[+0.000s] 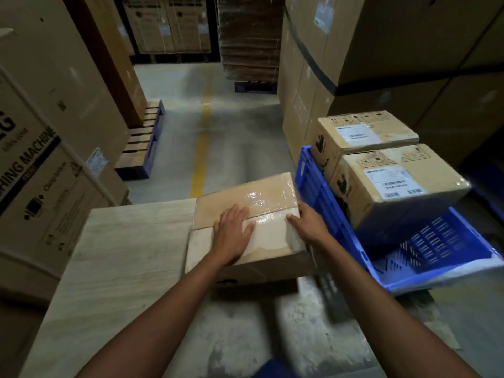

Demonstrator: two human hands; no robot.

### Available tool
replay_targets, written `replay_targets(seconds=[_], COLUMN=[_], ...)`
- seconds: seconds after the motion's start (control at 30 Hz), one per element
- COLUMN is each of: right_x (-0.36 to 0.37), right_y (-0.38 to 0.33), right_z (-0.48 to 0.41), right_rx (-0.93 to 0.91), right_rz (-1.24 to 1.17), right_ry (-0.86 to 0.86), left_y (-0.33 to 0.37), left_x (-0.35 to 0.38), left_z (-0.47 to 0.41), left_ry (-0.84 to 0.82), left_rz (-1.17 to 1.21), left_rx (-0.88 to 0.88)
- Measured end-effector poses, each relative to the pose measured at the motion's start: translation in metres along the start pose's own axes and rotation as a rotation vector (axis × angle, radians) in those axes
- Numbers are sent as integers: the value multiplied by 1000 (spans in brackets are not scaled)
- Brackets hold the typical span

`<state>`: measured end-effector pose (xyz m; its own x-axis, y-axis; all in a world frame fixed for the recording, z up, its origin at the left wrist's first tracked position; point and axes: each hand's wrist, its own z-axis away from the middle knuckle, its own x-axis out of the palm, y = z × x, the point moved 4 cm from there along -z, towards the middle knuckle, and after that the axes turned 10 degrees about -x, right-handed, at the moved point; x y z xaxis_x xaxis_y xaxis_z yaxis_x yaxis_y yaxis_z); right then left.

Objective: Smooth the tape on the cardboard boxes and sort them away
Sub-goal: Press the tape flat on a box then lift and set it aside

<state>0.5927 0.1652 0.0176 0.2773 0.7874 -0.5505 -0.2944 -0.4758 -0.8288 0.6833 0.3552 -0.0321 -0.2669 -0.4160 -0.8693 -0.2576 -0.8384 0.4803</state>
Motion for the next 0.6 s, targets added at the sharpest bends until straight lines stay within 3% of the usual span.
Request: replay_targets(seconds=[0.17, 0.3, 0.5, 0.6], right_x=[38, 66, 125, 158], right_y=[48, 51, 18, -8], right_z=[9, 7, 11, 16], right_rx=[107, 118, -29, -236], right_rz=[-59, -35, 187, 485], right_ry=[-120, -22, -136, -147], left_y=[-36, -67, -135, -176], left_x=[9, -3, -28, -46], left_z=[16, 19, 34, 36], left_ry=[-43, -103, -37, 7], left_rz=[-187, -265, -403, -386], left_rx=[-74, -2, -65, -208])
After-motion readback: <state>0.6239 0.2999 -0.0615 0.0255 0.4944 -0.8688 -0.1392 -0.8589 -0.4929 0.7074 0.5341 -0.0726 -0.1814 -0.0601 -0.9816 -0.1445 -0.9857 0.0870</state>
